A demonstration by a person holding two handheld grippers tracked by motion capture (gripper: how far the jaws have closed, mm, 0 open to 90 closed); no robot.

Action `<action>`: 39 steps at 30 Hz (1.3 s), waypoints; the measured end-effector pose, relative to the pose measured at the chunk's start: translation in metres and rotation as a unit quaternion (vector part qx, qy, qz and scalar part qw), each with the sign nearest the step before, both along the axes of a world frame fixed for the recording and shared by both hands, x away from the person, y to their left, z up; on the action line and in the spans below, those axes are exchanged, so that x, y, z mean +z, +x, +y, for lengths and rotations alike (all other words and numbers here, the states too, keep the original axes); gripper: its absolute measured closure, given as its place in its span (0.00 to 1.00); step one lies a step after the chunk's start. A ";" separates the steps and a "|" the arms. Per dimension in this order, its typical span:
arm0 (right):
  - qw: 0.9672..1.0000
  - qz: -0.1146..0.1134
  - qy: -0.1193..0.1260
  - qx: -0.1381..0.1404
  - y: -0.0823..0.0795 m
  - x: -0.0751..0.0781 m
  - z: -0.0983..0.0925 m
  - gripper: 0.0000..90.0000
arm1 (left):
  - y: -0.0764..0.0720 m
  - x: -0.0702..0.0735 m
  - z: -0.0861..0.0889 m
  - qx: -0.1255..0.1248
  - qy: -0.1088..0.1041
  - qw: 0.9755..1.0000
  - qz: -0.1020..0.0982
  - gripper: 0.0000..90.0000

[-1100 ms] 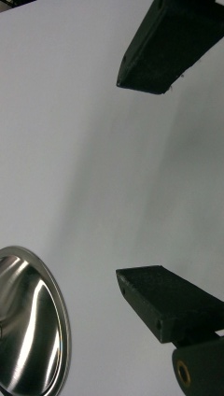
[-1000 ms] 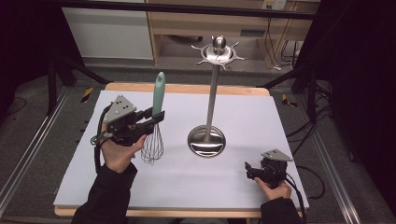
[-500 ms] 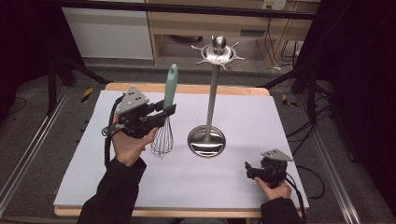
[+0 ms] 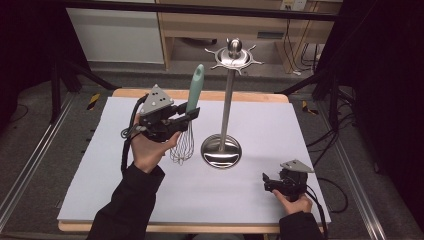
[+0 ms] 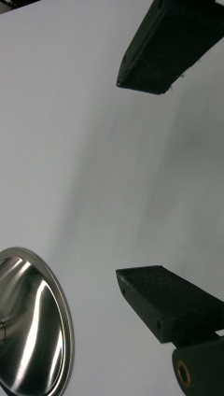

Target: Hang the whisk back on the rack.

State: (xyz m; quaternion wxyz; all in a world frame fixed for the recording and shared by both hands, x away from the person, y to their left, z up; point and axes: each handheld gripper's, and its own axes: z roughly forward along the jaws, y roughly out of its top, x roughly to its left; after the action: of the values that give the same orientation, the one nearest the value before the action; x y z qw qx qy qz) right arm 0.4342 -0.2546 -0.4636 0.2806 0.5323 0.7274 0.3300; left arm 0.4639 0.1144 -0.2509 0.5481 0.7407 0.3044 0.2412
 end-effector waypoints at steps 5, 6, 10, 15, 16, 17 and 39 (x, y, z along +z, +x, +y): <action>1.000 0.001 0.000 0.000 0.000 0.000 0.000 0.09 | 0.003 0.001 -0.003 0.001 0.002 1.000 0.001 0.77; 1.000 0.001 0.000 0.000 0.000 0.000 0.000 0.09 | 0.004 0.001 -0.004 0.002 0.002 1.000 0.002 0.76; 1.000 0.001 0.000 0.000 0.000 0.000 0.000 0.09 | 0.006 0.002 -0.007 -0.002 0.003 1.000 0.005 0.76; 1.000 0.002 0.001 0.000 0.000 0.000 0.000 0.09 | 0.010 0.002 -0.010 0.000 0.008 1.000 0.007 0.76; 1.000 0.002 0.001 0.000 0.000 0.000 0.000 0.09 | 0.010 0.002 -0.010 0.001 0.007 1.000 0.008 0.76; 1.000 0.002 0.001 0.000 0.000 0.000 0.000 0.09 | 0.010 0.002 -0.010 0.000 0.009 1.000 0.007 0.76; 1.000 0.002 0.002 0.000 0.000 0.000 0.000 0.09 | 0.026 -0.002 -0.028 -0.001 0.013 1.000 0.013 0.76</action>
State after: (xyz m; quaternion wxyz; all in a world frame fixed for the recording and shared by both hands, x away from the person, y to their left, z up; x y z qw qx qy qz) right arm 0.4345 -0.2546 -0.4636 0.2778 0.5337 0.7271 0.3305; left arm 0.4895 0.0868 -0.2527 0.5348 0.7509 0.3081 0.2348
